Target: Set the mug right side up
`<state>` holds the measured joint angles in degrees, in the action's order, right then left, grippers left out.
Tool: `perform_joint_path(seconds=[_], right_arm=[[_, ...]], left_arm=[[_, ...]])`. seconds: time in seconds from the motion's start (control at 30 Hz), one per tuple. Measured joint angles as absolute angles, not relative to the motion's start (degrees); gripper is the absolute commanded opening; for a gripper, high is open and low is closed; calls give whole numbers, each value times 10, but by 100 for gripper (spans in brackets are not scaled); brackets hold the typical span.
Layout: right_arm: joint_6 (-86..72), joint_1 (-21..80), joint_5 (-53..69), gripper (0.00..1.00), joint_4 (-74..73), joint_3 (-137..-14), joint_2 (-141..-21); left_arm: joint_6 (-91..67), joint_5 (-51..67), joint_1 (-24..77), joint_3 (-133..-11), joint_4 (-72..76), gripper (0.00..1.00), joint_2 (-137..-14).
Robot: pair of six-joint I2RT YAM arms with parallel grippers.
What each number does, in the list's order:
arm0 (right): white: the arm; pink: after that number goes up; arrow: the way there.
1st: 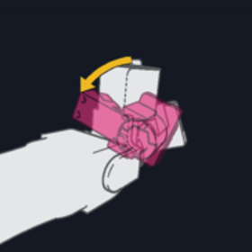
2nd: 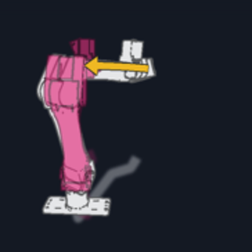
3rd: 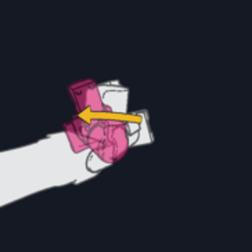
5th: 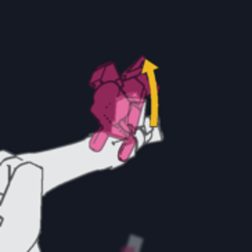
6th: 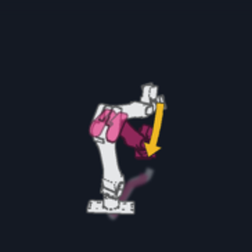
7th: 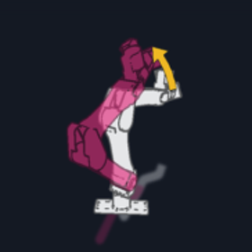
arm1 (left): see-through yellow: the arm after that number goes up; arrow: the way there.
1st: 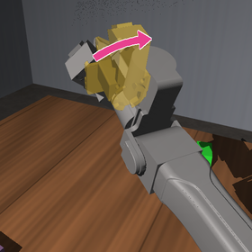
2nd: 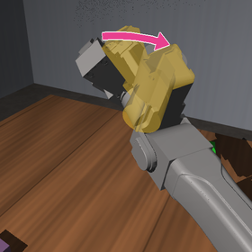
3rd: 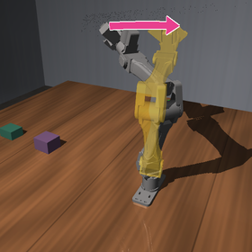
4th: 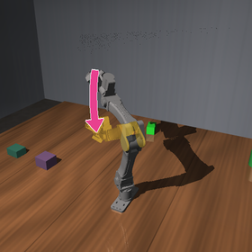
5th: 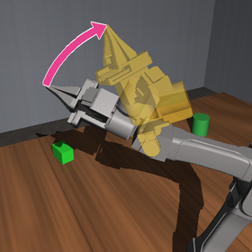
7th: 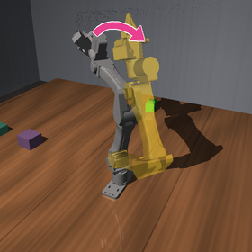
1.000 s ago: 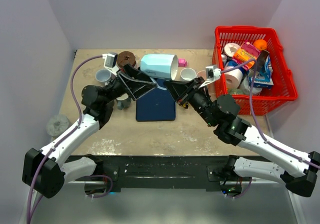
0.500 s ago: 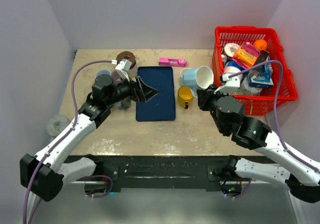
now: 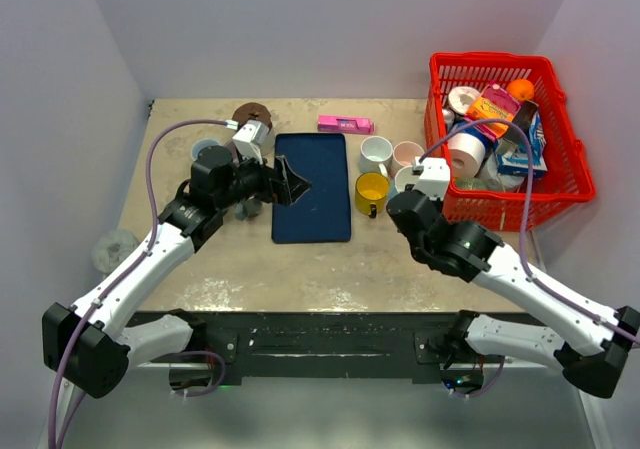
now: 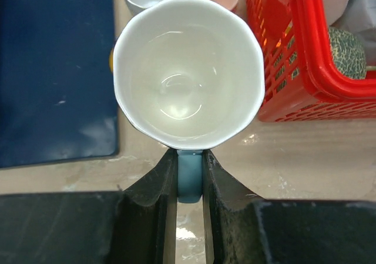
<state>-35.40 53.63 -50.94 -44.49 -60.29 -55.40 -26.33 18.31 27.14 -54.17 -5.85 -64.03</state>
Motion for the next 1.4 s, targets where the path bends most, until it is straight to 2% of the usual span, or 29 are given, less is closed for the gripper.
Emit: perform_joint_path(seconds=[0.27,0.67,1.07,1.13,1.17,1.23,1.27,1.4], right_arm=[[-327,423,-436,0,-384,-525,-607],[-298,369,-376,0,-266,-465,-702],[-274,337,-369,1,-166,-456,-762],[-273,337,-369,9,-158,-456,-766],[-273,337,-369,22,-158,-456,-766],[-273,337,-369,34,-158,-456,-766],[-273,337,-369,46,-157,-456,-766],[-273,336,-369,66,-159,-456,-757]], left_arm=[[-248,174,271,-542,-73,99,-641],[-244,164,271,-542,-79,99,-641],[-243,160,271,-542,-81,99,-641],[-243,160,271,-542,-83,99,-641],[-243,160,271,-542,-83,99,-641],[-243,160,271,-542,-83,99,-641],[-243,160,271,-542,-83,99,-641],[-243,160,271,-542,-83,99,-641]])
